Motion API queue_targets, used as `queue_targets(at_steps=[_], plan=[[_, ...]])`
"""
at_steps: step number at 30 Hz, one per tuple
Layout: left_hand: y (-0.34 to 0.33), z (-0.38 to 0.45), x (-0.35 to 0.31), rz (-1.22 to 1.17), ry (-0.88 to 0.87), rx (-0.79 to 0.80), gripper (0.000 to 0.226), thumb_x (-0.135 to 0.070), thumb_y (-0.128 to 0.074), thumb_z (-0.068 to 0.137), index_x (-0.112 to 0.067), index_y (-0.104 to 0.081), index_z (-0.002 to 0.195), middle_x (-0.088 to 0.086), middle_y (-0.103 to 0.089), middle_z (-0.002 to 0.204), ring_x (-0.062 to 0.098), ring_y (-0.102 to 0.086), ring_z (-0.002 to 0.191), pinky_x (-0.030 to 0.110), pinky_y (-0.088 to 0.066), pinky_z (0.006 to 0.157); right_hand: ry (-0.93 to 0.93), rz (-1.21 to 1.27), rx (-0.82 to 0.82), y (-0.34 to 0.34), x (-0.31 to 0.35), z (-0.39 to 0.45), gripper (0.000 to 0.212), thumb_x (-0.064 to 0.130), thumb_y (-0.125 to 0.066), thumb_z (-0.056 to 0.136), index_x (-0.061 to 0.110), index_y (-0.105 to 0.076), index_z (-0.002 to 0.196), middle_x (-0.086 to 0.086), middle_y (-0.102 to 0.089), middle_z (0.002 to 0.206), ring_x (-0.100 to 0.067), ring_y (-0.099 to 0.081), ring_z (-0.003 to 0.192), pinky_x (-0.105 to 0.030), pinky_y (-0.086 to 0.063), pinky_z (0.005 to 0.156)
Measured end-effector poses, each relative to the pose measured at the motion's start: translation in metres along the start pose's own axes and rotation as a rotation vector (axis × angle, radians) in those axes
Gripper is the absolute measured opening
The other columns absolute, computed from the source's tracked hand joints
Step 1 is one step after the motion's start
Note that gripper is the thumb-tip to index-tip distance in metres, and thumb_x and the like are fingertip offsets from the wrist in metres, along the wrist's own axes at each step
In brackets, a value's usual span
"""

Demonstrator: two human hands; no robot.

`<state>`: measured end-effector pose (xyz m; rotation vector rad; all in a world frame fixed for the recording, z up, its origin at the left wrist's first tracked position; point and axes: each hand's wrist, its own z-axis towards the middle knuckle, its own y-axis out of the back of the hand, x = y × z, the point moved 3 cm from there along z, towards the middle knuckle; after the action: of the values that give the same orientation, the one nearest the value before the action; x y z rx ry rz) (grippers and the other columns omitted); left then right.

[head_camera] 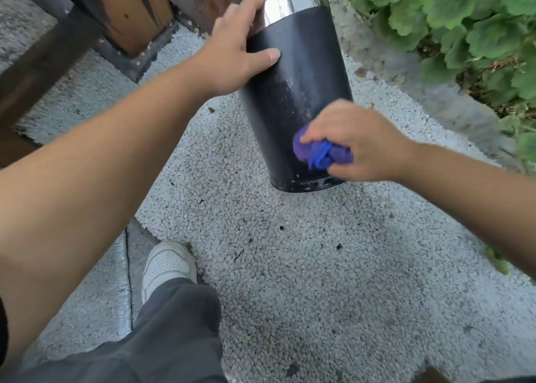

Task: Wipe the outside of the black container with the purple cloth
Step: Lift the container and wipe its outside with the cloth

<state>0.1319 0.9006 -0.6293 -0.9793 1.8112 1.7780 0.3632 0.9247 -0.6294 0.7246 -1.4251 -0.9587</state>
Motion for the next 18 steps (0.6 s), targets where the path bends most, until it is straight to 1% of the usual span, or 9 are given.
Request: queue_targets(at_steps=[2, 4, 6, 8, 11, 13, 15, 16, 18], plan=[[-0.002, -0.001, 0.000, 0.041, 0.002, -0.044, 0.071, -0.037, -0.061, 0.085, -0.023, -0.031, 0.147, 0.013, -0.042, 0.136, 0.034, -0.039, 0.125, 0.047, -0.033, 0.110, 0.027, 0.045, 0.059, -0.016, 0.007, -0.020, 0.035, 0.007, -0.067, 0.070, 0.010, -0.067, 0.105, -0.002, -0.066, 0.092, -0.022, -0.059, 0.088, -0.022, -0.036, 0.095], [-0.004, -0.002, 0.000, 0.025, -0.001, -0.055, 0.074, -0.037, -0.063, 0.085, -0.025, -0.028, 0.148, 0.012, -0.039, 0.136, 0.031, -0.035, 0.128, 0.046, -0.032, 0.110, 0.025, 0.088, 0.103, -0.026, 0.014, -0.034, 0.036, 0.002, -0.066, 0.069, 0.010, -0.068, 0.104, 0.000, -0.064, 0.089, -0.021, -0.058, 0.086, -0.030, -0.043, 0.091], [-0.005, -0.003, -0.001, 0.009, -0.010, -0.059, 0.078, -0.039, -0.066, 0.083, -0.024, -0.027, 0.149, 0.012, -0.038, 0.137, 0.030, -0.034, 0.130, 0.046, -0.031, 0.111, 0.013, 0.133, 0.090, -0.029, 0.018, -0.043, 0.039, -0.002, -0.066, 0.068, 0.008, -0.068, 0.107, 0.001, -0.065, 0.092, -0.019, -0.058, 0.088, -0.032, -0.045, 0.090], [-0.005, -0.005, -0.001, 0.042, -0.015, -0.065, 0.087, -0.042, -0.070, 0.077, -0.021, -0.026, 0.149, 0.015, -0.037, 0.136, 0.032, -0.033, 0.128, 0.042, -0.031, 0.109, -0.058, 0.205, -0.005, -0.017, 0.014, -0.045, 0.046, 0.001, -0.066, 0.070, 0.011, -0.066, 0.115, 0.004, -0.065, 0.104, -0.015, -0.060, 0.096, -0.024, -0.046, 0.092], [-0.006, -0.008, 0.000, 0.069, -0.018, -0.069, 0.093, -0.045, -0.074, 0.074, -0.016, -0.027, 0.149, 0.020, -0.036, 0.136, 0.033, -0.032, 0.128, 0.035, -0.030, 0.104, -0.365, 0.384, -0.324, 0.015, -0.011, -0.042, 0.057, 0.006, -0.070, 0.072, 0.036, -0.060, 0.119, 0.015, -0.062, 0.110, -0.005, -0.065, 0.092, -0.019, -0.054, 0.078], [-0.006, -0.012, 0.002, 0.068, -0.002, -0.068, 0.094, -0.045, -0.075, 0.074, -0.017, -0.026, 0.150, 0.020, -0.036, 0.135, 0.034, -0.032, 0.129, 0.038, -0.031, 0.106, -0.517, 0.434, -0.515, 0.025, -0.029, -0.043, 0.053, 0.010, -0.069, 0.073, 0.035, -0.057, 0.118, 0.018, -0.057, 0.112, 0.002, -0.062, 0.092, -0.018, -0.053, 0.079], [-0.006, -0.017, 0.004, 0.092, 0.013, -0.057, 0.098, -0.046, -0.076, 0.073, -0.021, -0.022, 0.151, 0.021, -0.036, 0.135, 0.036, -0.032, 0.129, 0.043, -0.032, 0.108, -0.622, 0.455, -0.537, 0.016, -0.035, -0.044, 0.051, 0.005, -0.069, 0.076, 0.024, -0.055, 0.121, 0.008, -0.054, 0.116, 0.006, -0.058, 0.096, -0.018, -0.049, 0.085], [-0.005, -0.020, 0.004, 0.116, 0.018, -0.054, 0.100, -0.046, -0.078, 0.073, -0.022, -0.021, 0.151, 0.021, -0.036, 0.135, 0.036, -0.033, 0.128, 0.044, -0.032, 0.107, -0.659, 0.499, -0.531, 0.007, -0.033, -0.044, 0.050, 0.002, -0.069, 0.078, 0.022, -0.053, 0.121, 0.006, -0.054, 0.116, 0.009, -0.057, 0.095, -0.015, -0.048, 0.084], [-0.002, -0.024, 0.004, 0.174, 0.020, -0.056, 0.099, -0.048, -0.079, 0.073, -0.022, -0.022, 0.150, 0.020, -0.039, 0.135, 0.035, -0.036, 0.126, 0.047, -0.035, 0.104, -0.692, 0.583, -0.548, -0.007, -0.026, -0.045, 0.050, 0.000, -0.068, 0.080, 0.025, -0.052, 0.120, 0.009, -0.055, 0.113, 0.005, -0.058, 0.093, -0.016, -0.049, 0.080]])
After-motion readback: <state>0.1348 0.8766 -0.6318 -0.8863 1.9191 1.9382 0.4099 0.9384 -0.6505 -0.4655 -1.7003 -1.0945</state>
